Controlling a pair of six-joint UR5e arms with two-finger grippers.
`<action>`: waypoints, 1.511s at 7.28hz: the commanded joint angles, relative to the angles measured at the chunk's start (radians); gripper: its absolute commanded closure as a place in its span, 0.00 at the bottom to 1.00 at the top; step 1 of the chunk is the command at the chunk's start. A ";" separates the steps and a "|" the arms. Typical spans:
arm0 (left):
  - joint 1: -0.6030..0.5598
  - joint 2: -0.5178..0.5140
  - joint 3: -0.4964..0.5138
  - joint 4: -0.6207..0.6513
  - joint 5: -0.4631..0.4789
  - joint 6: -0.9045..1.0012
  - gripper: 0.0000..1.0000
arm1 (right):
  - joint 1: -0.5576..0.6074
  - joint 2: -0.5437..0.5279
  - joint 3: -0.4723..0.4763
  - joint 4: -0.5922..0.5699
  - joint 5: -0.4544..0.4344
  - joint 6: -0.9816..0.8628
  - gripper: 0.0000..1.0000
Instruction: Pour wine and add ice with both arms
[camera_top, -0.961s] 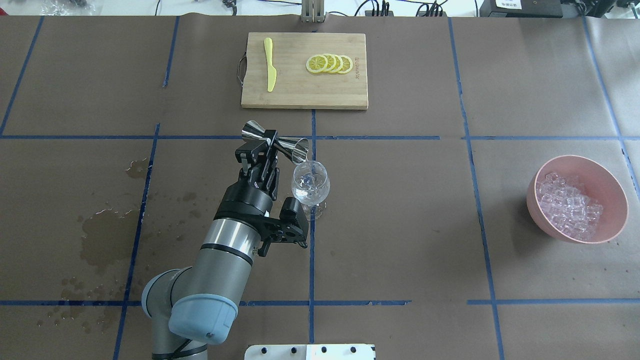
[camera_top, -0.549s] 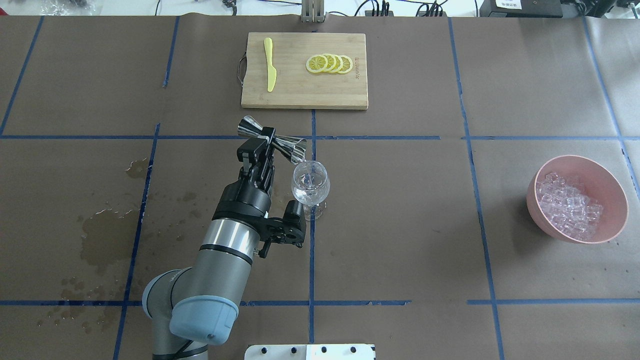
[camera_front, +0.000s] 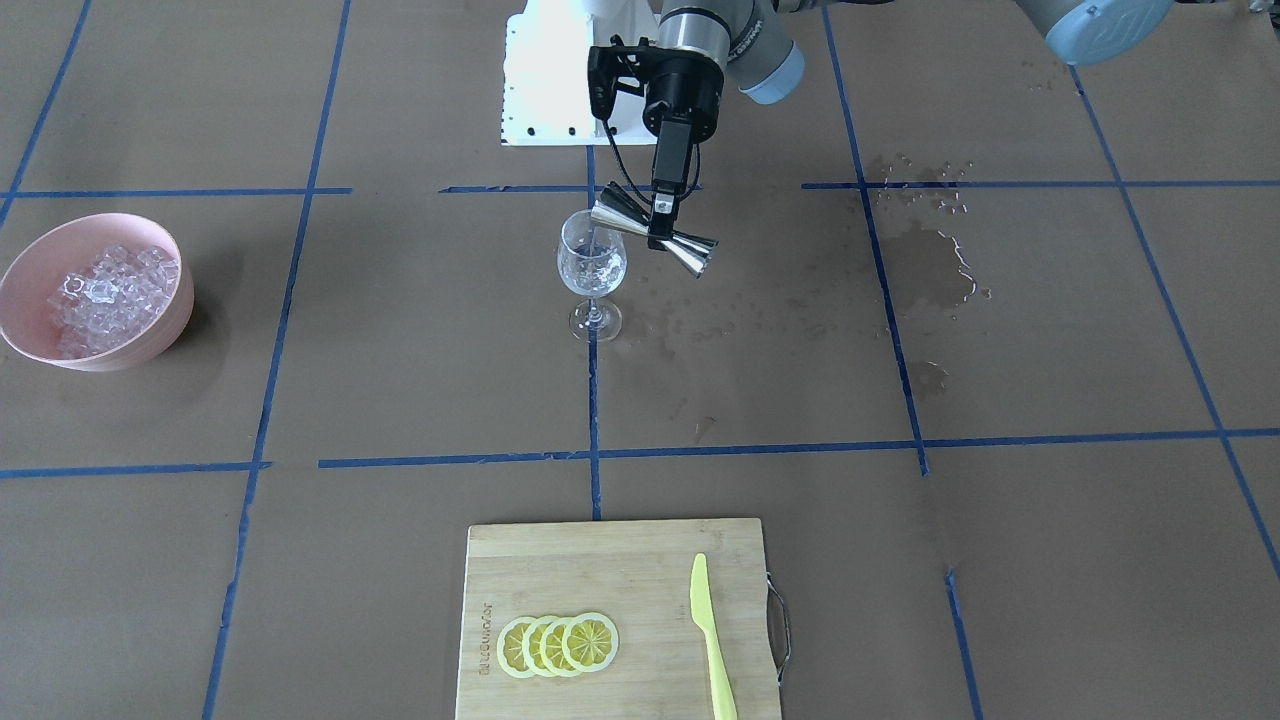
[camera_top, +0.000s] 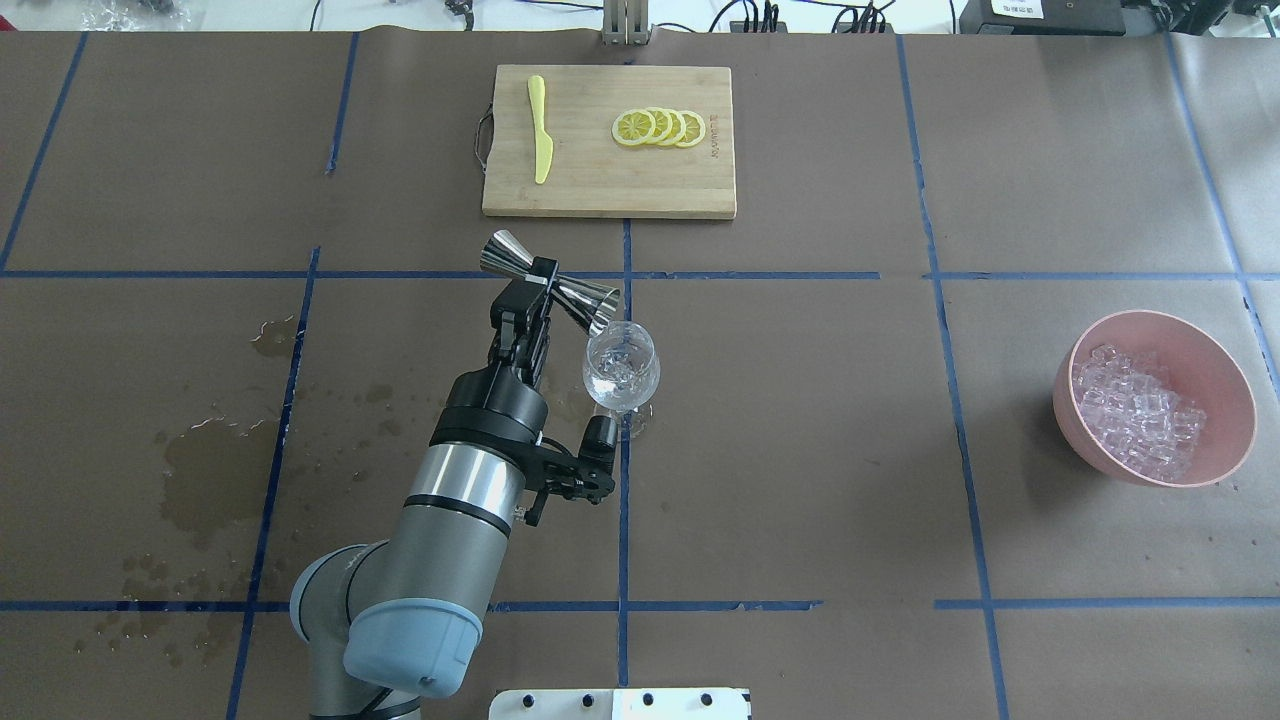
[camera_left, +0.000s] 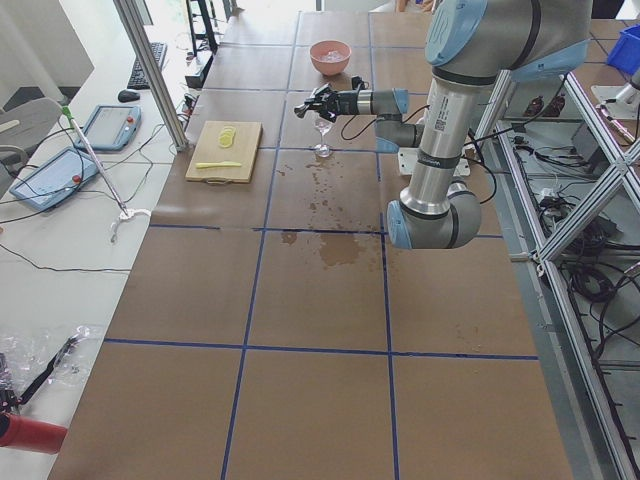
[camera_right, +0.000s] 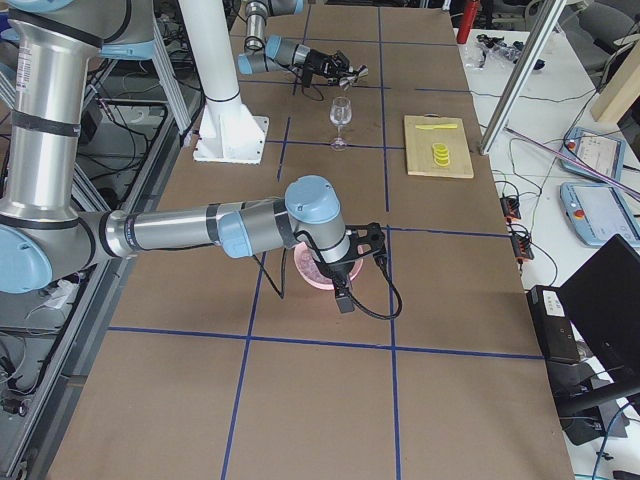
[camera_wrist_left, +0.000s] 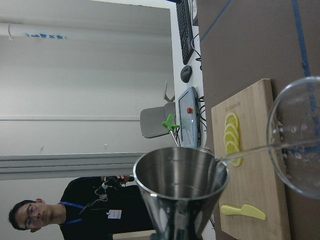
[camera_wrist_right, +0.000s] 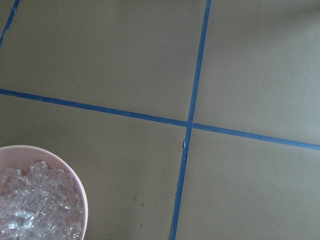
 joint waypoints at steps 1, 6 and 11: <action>0.009 -0.006 0.001 0.000 0.010 0.033 1.00 | 0.000 -0.003 0.000 0.000 0.000 0.002 0.00; 0.029 -0.010 0.004 -0.220 0.020 0.025 1.00 | 0.000 -0.010 0.003 0.001 0.002 0.002 0.00; 0.022 0.117 -0.014 -0.633 -0.039 0.022 1.00 | 0.003 -0.010 0.008 0.005 0.000 0.000 0.00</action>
